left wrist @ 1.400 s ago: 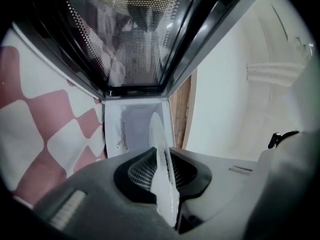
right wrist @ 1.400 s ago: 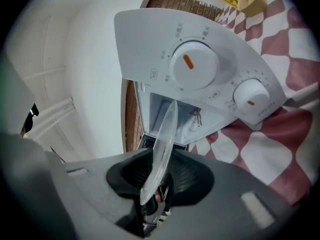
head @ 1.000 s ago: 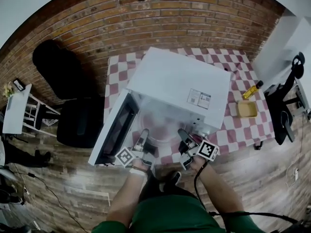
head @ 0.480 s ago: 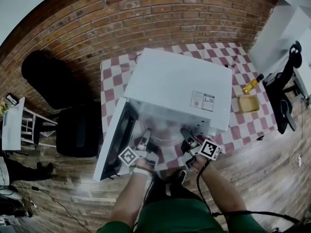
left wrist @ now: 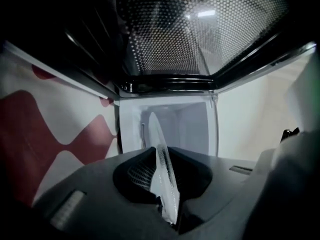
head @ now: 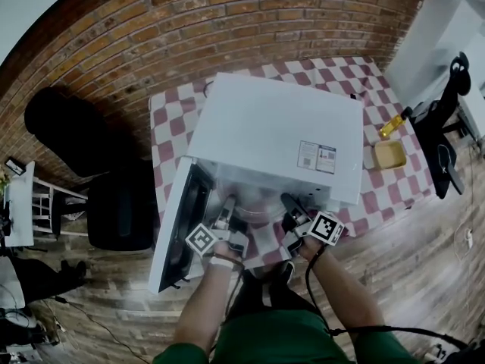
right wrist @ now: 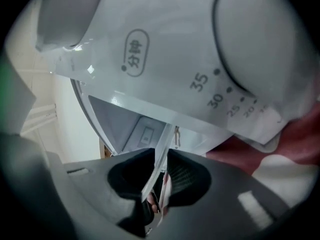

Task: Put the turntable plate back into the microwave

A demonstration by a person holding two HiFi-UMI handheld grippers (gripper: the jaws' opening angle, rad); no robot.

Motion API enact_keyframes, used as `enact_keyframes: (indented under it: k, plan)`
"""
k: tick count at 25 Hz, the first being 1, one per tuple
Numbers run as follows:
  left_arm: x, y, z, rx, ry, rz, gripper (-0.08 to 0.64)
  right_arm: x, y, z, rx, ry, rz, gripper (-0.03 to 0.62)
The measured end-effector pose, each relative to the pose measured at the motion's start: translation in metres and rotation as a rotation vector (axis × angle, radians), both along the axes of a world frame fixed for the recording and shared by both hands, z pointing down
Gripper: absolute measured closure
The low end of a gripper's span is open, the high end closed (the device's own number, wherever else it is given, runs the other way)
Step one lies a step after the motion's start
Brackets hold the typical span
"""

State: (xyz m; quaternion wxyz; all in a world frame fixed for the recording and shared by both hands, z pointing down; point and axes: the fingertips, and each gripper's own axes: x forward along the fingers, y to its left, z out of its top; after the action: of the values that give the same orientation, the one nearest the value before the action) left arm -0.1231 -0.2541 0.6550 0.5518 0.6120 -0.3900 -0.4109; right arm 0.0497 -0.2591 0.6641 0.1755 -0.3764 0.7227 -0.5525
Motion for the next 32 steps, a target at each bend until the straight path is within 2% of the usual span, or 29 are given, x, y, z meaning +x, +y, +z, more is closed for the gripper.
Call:
enact_keyframes:
  k: [3,20,25,32]
  plan:
    - [0.001,-0.007,0.002,-0.005,0.002,-0.005,0.505,-0.003,-0.006,0.001,0.015,-0.026,0.025,0.520]
    - [0.007,-0.035,0.016,-0.024,0.002,-0.009,0.505,0.002,-0.028,0.017,-0.028,0.050,0.181,0.510]
    - [0.009,-0.044,0.017,-0.019,-0.003,-0.003,0.506,0.004,-0.033,0.020,-0.039,0.064,0.195,0.509]
    - [0.002,-0.053,0.026,-0.053,-0.012,-0.044,0.511,-0.004,-0.032,0.024,-0.085,0.085,0.166,0.489]
